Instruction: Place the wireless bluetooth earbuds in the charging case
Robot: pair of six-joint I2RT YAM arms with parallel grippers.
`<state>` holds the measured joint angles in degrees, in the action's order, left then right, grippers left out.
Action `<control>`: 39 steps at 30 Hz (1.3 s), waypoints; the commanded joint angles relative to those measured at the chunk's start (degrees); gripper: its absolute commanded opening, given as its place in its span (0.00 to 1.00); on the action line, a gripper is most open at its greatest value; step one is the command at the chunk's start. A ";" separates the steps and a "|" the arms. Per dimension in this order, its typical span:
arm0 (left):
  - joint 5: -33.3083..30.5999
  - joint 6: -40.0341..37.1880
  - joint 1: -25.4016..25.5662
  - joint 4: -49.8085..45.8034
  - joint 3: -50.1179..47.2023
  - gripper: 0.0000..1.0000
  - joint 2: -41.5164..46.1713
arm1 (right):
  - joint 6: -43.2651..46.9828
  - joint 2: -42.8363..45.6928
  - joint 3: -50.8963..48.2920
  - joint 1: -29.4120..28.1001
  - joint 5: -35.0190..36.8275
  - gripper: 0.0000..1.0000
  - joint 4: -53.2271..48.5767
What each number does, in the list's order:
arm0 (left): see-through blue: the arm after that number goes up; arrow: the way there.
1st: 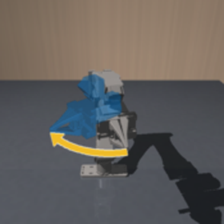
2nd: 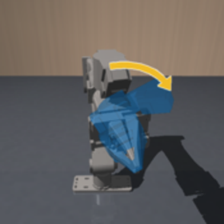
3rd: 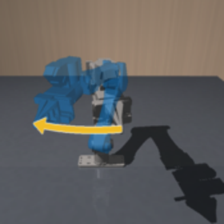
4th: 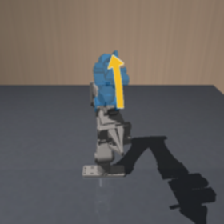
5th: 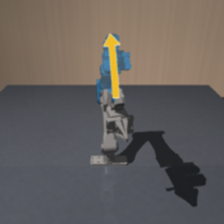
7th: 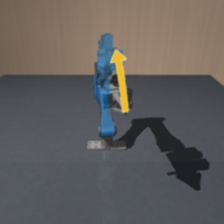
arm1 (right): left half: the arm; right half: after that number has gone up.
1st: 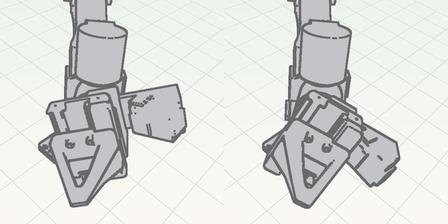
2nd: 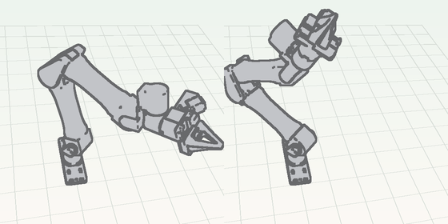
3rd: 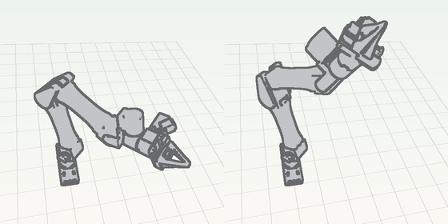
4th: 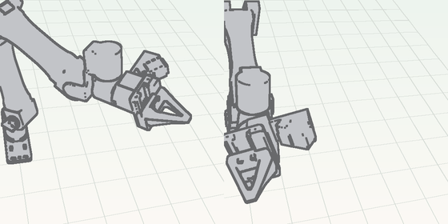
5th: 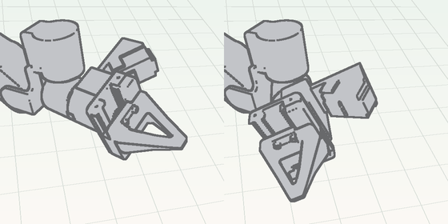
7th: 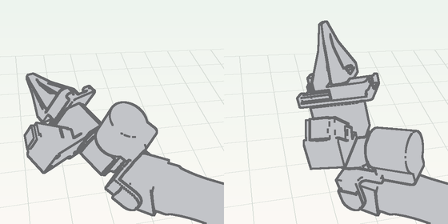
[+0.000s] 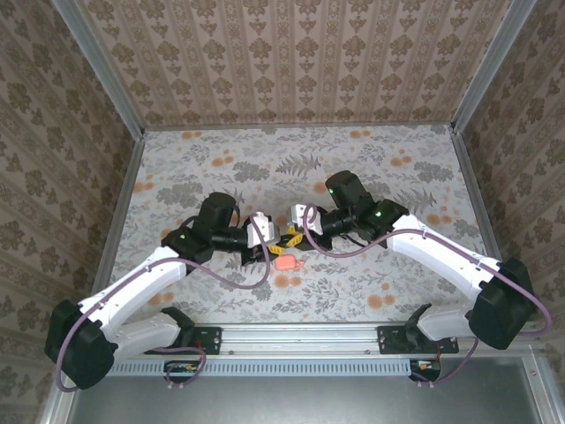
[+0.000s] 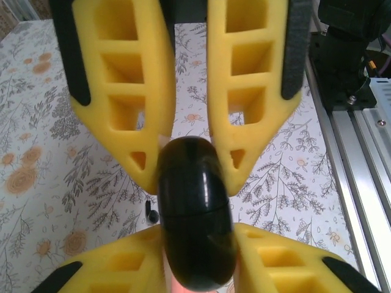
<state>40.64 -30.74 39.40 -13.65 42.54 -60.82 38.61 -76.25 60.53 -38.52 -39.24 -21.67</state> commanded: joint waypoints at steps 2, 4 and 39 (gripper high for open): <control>0.71 -0.99 0.58 0.37 1.06 0.24 -0.06 | -0.29 0.57 -0.74 -0.25 -1.38 0.17 2.19; 0.94 -0.50 0.53 1.16 0.70 0.23 0.20 | -0.72 1.49 -2.29 -0.08 -1.12 0.19 3.91; 10.31 12.37 0.17 22.62 -6.42 0.09 1.75 | -18.26 5.79 -11.74 10.17 -19.99 0.45 24.26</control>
<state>47.27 -19.51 39.57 6.94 35.70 -59.42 20.75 -69.41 46.22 -28.21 -56.80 1.52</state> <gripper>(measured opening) 0.193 0.455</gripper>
